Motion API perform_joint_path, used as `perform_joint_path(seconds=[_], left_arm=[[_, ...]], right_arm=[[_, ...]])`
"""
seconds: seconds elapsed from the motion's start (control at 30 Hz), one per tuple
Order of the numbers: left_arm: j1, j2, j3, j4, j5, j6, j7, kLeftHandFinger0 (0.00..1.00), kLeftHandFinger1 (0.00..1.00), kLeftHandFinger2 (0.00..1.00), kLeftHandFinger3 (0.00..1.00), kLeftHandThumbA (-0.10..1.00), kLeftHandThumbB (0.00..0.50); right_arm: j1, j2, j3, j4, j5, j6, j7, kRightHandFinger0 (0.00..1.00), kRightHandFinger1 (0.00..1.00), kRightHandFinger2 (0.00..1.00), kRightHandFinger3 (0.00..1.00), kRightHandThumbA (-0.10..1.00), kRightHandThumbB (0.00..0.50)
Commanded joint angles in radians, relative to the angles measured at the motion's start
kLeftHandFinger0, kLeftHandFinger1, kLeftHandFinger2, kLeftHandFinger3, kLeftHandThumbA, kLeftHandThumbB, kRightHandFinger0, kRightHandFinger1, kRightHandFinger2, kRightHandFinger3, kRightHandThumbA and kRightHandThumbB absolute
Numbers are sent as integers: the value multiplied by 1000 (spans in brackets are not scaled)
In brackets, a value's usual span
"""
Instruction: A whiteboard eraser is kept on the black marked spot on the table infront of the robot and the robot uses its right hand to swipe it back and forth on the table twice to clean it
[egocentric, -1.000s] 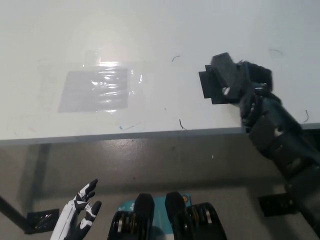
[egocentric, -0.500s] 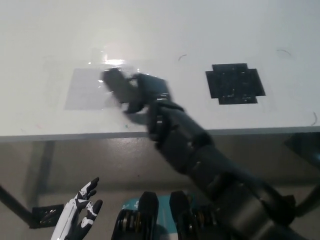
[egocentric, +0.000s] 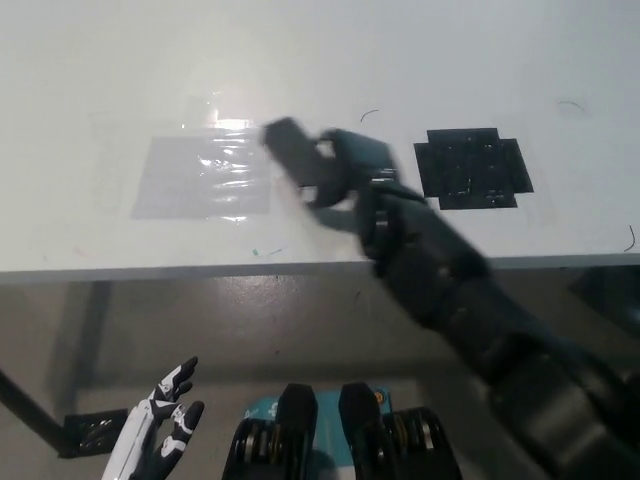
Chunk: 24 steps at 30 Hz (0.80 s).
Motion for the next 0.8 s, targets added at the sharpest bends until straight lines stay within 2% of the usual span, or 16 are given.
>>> perform_joint_path(seconds=[0.0, 0.1, 0.2, 0.23, 0.27, 0.3, 0.33, 0.43, 0.47, 0.53, 0.57, 0.63, 0.67, 0.7, 0.73, 0.77], left_arm=[[12, 14, -6, -9, 1, -38, -3, 1000, 1000, 1000, 1000, 817, 405], [11, 19, -3, -11, 0, -38, -3, 1000, 1000, 1000, 1000, 818, 402], [9, 20, 0, -10, -3, -38, -3, 1000, 1000, 1000, 1000, 816, 399], [10, 22, -1, -11, -7, -38, -7, 1000, 1000, 1000, 1000, 814, 401], [11, 23, -1, -11, -8, -37, -9, 1000, 1000, 1000, 1000, 813, 408], [10, 21, -3, -11, -2, -38, -4, 1000, 1000, 1000, 1000, 813, 407], [13, 20, -4, -9, 0, -38, -3, 1000, 1000, 1000, 1000, 813, 406], [23, 15, -10, -8, 9, -38, 0, 1000, 1000, 1000, 1000, 815, 403], [22, 14, -10, -9, 15, -38, 3, 1000, 1000, 1000, 1000, 817, 405], [17, 12, -10, -8, 13, -38, 3, 1000, 1000, 1000, 1000, 818, 408], [14, 13, -9, -7, 10, -38, 2, 1000, 1000, 1000, 1000, 816, 409], [5, 16, -8, -5, 3, -38, -2, 1000, 1000, 1000, 1000, 810, 410], [3, 16, -8, -4, 3, -38, -2, 1000, 1000, 1000, 1000, 809, 410], [2, 17, -8, -2, 0, -38, -4, 1000, 1000, 1000, 1000, 800, 412], [2, 18, -8, -2, -6, -38, -7, 1000, 1000, 1000, 1000, 798, 412], [3, 18, -8, -5, -5, -37, -7, 1000, 1000, 1000, 1000, 799, 412]], right_arm=[[7, -92, -23, 15, 1, -5, -10, 0, 42, 159, 413, -44, 143], [47, -188, -31, 36, 4, -52, -15, 0, 107, 258, 331, 17, 130], [64, -247, -28, 58, -2, -48, 0, 23, 206, 343, 397, 50, 132], [81, -278, -22, 47, -9, -51, 5, 198, 369, 441, 618, 110, 139], [88, -294, -21, 43, -10, -39, 15, 173, 309, 366, 584, 107, 138], [99, -323, -17, 34, -14, -27, 32, 14, 117, 206, 542, 92, 144], [105, -333, -14, 34, -16, -27, 34, 4, 73, 172, 560, 89, 152], [134, -376, -1, 39, -29, -24, 33, 48, 126, 230, 648, 105, 164], [137, -393, 2, 43, -31, -20, 34, 133, 219, 310, 776, 111, 164], [148, -436, -4, 29, -25, -34, 29, 227, 303, 393, 790, 153, 175], [151, -453, -8, 17, -22, -36, 30, 380, 432, 529, 856, 173, 178], [136, -482, -10, 38, -19, -16, 42, 523, 591, 693, 1000, 255, 157], [134, -487, -11, 40, -17, -10, 44, 528, 596, 697, 1000, 258, 153], [138, -507, -32, 31, 0, 1, 41, 317, 393, 551, 1000, 208, 156], [144, -520, -50, 22, 13, -4, 28, 239, 376, 540, 987, 170, 156], [152, -534, -65, 10, 24, -5, 31, 236, 379, 552, 1000, 166, 149]])
